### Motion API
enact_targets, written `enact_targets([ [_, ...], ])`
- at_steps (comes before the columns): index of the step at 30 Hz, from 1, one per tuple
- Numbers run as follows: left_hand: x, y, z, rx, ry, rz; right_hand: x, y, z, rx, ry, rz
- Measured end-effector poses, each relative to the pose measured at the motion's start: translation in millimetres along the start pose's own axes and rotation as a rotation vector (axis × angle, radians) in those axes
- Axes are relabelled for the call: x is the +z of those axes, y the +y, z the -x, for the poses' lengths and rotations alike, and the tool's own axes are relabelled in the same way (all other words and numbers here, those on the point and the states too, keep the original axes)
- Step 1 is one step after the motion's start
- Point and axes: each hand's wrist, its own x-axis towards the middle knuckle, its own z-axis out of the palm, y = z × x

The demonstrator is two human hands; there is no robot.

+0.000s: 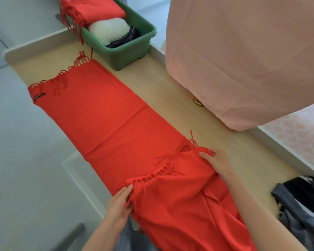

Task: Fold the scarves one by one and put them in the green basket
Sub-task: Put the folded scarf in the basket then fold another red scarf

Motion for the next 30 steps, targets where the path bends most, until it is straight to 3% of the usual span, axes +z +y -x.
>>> enact_targets([
  [4,0,18,1,0.06,0.007,0.024,-1,-34,3,-0.188,0.039,-0.014],
  [9,-10,49,-1,0.154,-0.052,0.271,14,-104,8,-0.229,0.026,-0.181],
  [13,-27,88,-13,0.275,0.036,0.296,39,-166,0,-0.369,0.05,-0.171],
  [25,-110,277,-87,0.445,0.301,0.195,227,-324,-93,-0.527,-0.129,-0.163],
  [30,-132,357,-117,0.518,0.374,0.185,294,-386,-127,-0.543,-0.023,-0.072],
])
